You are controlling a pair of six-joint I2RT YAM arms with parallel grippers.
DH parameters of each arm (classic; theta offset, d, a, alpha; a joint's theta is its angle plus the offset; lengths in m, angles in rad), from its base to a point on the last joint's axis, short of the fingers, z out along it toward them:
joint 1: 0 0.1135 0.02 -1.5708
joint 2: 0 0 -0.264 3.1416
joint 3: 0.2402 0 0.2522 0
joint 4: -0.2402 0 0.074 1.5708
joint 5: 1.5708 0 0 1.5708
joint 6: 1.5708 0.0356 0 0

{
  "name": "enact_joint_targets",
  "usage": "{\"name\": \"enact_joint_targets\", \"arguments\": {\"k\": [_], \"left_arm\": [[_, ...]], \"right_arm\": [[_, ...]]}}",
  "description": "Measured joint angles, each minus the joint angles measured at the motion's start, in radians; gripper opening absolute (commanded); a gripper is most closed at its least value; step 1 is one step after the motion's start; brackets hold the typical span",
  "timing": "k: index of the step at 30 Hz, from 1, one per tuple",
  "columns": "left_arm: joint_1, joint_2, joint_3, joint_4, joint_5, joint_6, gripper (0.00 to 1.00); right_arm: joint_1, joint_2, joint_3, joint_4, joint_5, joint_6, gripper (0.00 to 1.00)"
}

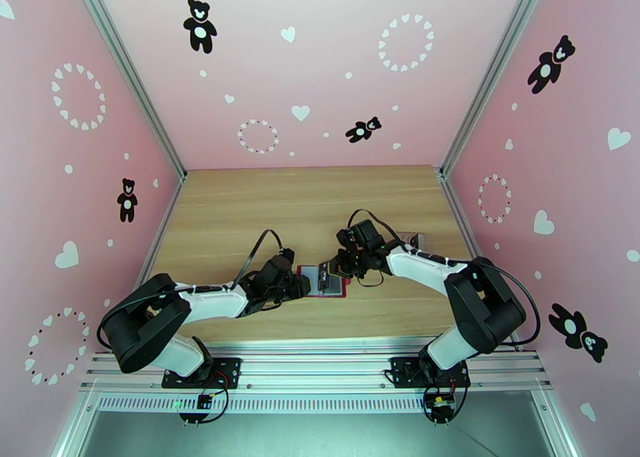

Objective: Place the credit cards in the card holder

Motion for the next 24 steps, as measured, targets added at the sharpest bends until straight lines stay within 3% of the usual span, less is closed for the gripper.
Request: {"name": "enact_joint_targets", "arguments": {"k": [24], "left_arm": [[0.000, -0.004, 0.000, -0.011, 0.000, 0.000, 0.35]], "right_arm": [[-0.021, 0.043, -0.032, 0.061, -0.028, 0.008, 0.00]]}}
